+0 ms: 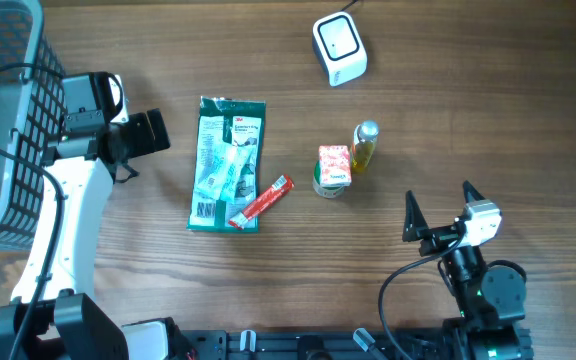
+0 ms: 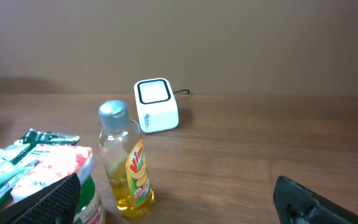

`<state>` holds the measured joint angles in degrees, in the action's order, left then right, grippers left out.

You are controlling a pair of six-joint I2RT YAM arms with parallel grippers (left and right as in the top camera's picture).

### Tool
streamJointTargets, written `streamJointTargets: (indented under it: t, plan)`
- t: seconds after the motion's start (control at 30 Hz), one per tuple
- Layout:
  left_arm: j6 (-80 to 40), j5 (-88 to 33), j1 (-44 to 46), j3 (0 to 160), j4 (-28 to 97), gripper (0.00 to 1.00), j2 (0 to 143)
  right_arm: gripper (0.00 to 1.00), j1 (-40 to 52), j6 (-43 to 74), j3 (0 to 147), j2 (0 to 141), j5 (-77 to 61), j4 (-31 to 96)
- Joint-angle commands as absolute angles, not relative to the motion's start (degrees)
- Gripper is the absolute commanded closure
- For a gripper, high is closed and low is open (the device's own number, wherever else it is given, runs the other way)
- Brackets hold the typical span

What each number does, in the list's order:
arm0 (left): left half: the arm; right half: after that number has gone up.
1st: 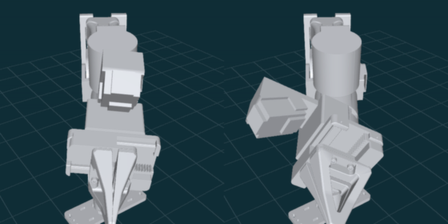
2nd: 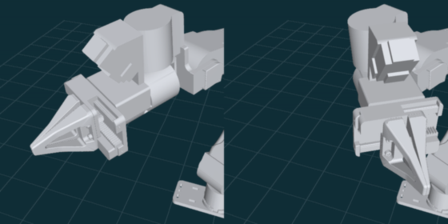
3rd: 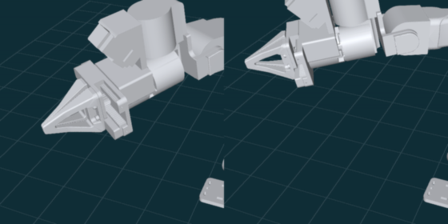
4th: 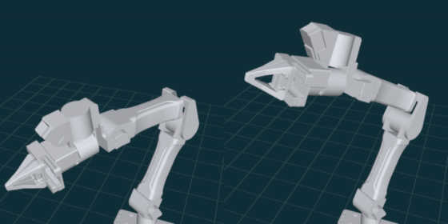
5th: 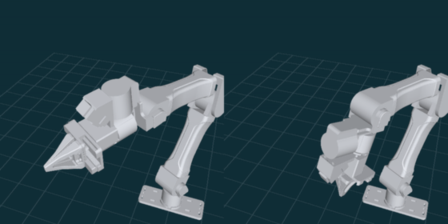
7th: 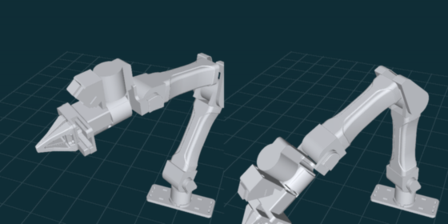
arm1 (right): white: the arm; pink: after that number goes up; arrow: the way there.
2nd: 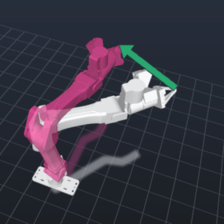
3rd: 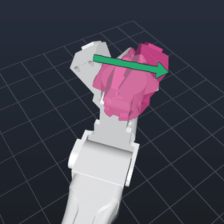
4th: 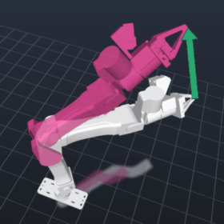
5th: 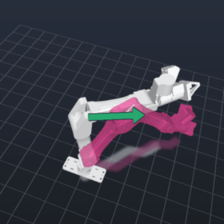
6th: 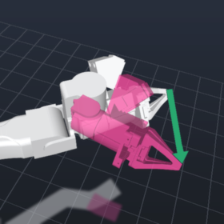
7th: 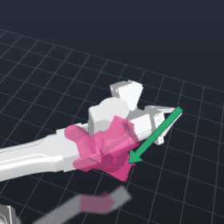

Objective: Scan the item barcode
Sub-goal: 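Withdraw the left gripper back beside the basket, then move the right gripper over the yellow oil bottle and grasp it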

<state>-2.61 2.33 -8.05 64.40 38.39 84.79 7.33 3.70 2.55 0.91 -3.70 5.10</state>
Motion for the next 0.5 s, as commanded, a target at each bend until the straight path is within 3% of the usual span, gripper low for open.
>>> streamJointTargets:
  t: [0.0, 0.23, 0.47]
  plan:
    - [-1.72, 2.87, -8.27, 64.66, 38.22, 0.00, 85.08, 0.00, 7.09, 3.25, 12.49, 2.31, -1.37, 8.36]
    - [-1.72, 2.87, -8.27, 64.66, 38.24, 0.00, 85.08, 0.00, 7.09, 1.50, 35.24, 17.58, -1.34, 20.62]
    - [-1.74, 2.87, -8.27, 64.66, 38.24, 0.00, 85.08, 0.00, 7.09, 1.63, 65.71, 45.23, -6.85, 45.65]
